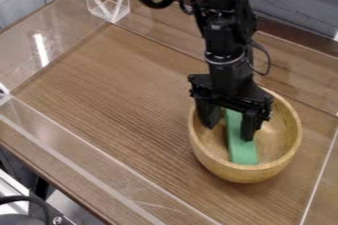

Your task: Put the green block in the brown bowl

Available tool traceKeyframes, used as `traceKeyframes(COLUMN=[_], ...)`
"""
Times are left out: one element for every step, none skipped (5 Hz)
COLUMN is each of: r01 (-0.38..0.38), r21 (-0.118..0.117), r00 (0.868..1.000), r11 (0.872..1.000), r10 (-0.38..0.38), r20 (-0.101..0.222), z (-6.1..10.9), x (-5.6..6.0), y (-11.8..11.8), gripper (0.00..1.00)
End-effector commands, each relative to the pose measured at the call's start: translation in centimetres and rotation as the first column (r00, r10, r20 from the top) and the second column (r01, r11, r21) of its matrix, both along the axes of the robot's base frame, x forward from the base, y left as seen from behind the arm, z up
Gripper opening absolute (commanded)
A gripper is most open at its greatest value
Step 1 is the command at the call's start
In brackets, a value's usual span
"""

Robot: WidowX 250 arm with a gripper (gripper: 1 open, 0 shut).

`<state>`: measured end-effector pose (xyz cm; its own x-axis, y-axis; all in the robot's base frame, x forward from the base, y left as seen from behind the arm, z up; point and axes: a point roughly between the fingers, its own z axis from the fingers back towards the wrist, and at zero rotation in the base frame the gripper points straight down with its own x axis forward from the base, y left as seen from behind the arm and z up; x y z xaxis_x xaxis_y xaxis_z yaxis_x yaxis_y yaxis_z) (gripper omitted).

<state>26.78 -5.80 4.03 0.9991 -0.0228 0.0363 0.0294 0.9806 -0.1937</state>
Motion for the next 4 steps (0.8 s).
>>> traceKeyframes(r01=[-0.018,-0.02,-0.022,-0.025], r21=[-0.004,-0.004,-0.005,-0.006], r00=[0.999,0.999,0.999,0.999], r11=[1.0,1.0,1.0,1.0], r10=[0.018,0.02,0.022,0.025], r20=[0.034,0.035,0.036,0.036], z=[0.3,-0.1,-0.4,-0.8], x=[0.6,0.6,0.7,0.7], y=[0.4,0.5,0.5,0.5], gripper=[1.0,1.0,1.0,0.0])
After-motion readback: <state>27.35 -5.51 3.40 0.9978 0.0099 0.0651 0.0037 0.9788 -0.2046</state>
